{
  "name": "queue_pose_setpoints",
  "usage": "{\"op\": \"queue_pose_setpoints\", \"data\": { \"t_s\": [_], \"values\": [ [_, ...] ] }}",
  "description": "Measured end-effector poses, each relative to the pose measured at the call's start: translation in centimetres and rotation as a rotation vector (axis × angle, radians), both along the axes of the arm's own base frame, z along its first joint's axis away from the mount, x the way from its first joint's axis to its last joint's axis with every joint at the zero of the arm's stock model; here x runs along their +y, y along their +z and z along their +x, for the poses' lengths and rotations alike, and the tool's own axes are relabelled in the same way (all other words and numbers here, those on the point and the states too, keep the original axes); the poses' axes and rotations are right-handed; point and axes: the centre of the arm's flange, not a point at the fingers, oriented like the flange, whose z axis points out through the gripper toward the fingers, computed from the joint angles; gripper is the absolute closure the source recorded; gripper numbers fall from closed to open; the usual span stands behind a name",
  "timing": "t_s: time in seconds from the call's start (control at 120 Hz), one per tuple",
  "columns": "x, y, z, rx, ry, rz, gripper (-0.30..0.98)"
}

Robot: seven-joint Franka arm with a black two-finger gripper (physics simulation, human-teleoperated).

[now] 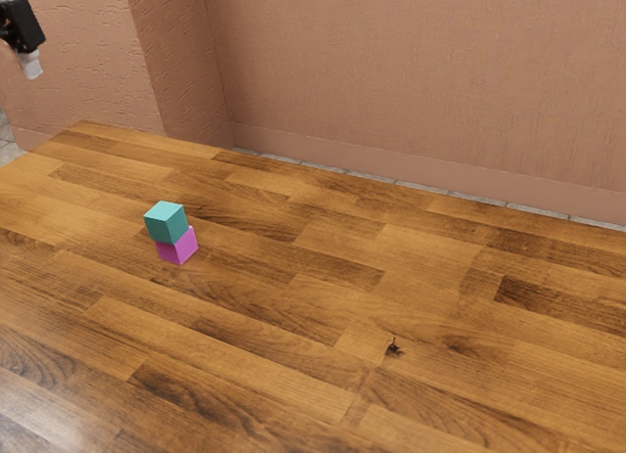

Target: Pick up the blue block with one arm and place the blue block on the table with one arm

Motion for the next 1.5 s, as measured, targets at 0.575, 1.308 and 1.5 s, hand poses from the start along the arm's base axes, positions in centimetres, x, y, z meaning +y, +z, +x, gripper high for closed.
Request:
{"op": "queue_pose_setpoints", "data": {
  "t_s": [0.575, 1.308, 1.5],
  "values": [
    [12.5, -23.5, 13.2, 0.282, 0.235, 0.018, 0.00],
    [13.9, -38.9, 25.2, 0.225, 0.179, -0.026, 0.00],
    [12.7, -41.1, 27.3, 0.219, 0.146, -0.042, 0.00]
  ]
}}
